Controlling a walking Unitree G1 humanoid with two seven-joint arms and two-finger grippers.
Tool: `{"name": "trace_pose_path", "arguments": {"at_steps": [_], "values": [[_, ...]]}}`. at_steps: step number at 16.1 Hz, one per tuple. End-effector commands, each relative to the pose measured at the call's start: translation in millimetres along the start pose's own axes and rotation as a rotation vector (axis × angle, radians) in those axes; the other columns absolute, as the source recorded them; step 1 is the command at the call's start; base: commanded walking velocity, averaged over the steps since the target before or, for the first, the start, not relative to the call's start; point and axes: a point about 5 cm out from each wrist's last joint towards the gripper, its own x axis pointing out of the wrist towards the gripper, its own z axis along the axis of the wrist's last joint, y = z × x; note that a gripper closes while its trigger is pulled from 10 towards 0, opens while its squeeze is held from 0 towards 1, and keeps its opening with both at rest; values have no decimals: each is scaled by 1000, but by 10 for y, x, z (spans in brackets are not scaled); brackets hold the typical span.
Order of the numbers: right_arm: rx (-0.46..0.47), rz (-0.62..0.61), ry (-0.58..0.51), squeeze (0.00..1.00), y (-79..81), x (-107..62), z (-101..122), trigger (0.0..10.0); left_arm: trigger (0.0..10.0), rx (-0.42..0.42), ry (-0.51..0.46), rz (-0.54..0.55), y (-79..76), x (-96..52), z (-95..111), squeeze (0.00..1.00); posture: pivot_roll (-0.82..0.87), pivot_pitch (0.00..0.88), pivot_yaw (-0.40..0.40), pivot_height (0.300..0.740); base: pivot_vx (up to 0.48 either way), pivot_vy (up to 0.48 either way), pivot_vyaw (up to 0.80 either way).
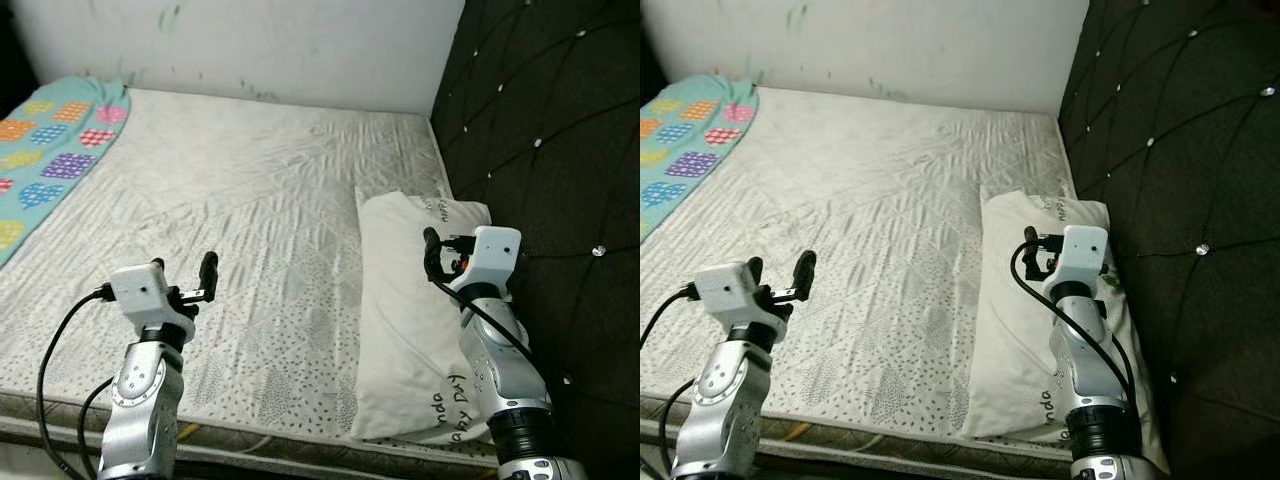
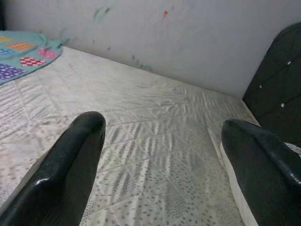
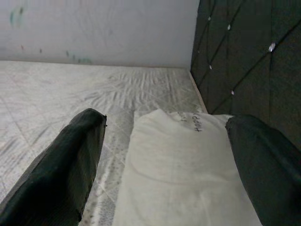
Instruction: Clean up the room
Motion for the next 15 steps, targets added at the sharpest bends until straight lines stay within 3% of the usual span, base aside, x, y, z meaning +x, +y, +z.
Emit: {"name": "trace_pose_path", "arguments": {"at_steps": [1,4,11,13,15], "values": [[0,-6,2,0,-27,-18,10,10000,10000,-5,6,-17,-42,-12,3,0,14,0,-7,740,0,0,0],[16,2,13,0,-7,-64,5,10000,10000,-15,19,-17,-96,-42,-28,0,10,0,-14,740,0,0,0],[0,23,34,0,115,-18,-59,10000,10000,-29,22,-57,-255,53,-97,0,15,0,-22,740,0,0,-84],[-39,3,51,0,124,1,-94,10000,10000,-18,33,-54,-290,95,-137,0,22,0,-19,740,0,0,0],[-91,32,20,0,60,-23,-88,10000,10000,-13,22,-47,-223,136,-106,0,24,0,-22,740,0,0,0]]}}
